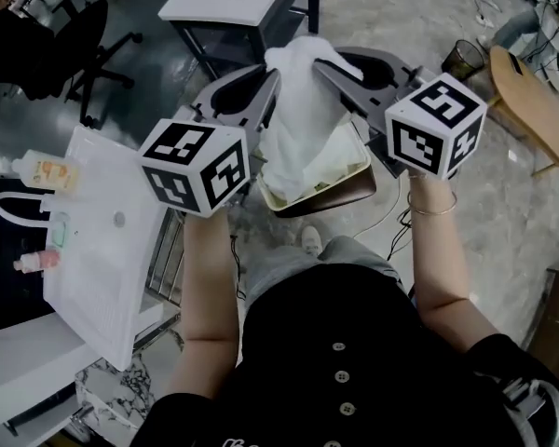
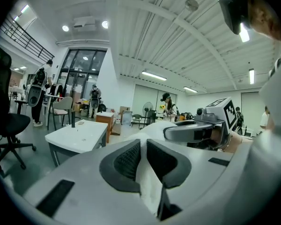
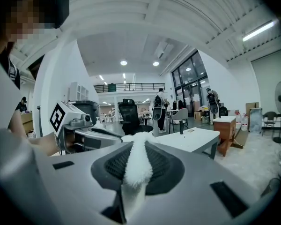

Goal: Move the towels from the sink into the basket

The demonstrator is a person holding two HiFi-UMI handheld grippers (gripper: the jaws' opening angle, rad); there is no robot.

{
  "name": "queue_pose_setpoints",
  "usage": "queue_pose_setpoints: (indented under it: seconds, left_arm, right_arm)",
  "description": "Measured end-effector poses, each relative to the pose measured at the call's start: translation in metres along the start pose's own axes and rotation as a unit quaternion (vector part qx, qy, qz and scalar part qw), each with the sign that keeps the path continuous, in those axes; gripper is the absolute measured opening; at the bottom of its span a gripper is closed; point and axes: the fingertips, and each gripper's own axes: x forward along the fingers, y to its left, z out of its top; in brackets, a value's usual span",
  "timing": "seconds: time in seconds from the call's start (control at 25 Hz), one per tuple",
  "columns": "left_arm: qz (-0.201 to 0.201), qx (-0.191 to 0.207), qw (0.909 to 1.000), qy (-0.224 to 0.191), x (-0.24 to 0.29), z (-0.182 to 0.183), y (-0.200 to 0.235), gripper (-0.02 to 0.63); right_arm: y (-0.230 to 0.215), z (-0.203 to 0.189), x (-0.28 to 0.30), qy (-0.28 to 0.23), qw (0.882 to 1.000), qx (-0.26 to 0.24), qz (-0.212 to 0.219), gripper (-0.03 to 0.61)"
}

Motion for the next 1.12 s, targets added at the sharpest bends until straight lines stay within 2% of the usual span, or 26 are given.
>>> queue_pose_setpoints:
  seconds: [0.28, 0.56, 0.96, 1.12]
  left_arm:
    - [0.002, -0.028, 0.998, 0.056, 0.016, -0.048, 0.011, 0.048]
    - [0.009, -0.063, 0.9921, 0.108, 0.021, -0.103, 0.021, 0.048]
    - [0.015, -0.114, 0.9796, 0.165, 0.024, -0.176, 0.032, 0.048]
    - [0.011, -0.124, 0.9726, 0.196, 0.033, -0.212, 0.037, 0.049]
  right_arm:
    - [-0.008, -0.051, 0.009, 0.058, 0.998, 0.03, 0.011, 0.058]
    - [-0.01, -0.101, 0.027, 0.11, 0.992, 0.048, 0.029, 0.06]
    - [-0.007, -0.167, 0.047, 0.161, 0.983, 0.077, 0.047, 0.067]
    - [-0.012, -0.201, 0.054, 0.179, 0.98, 0.073, 0.044, 0.075]
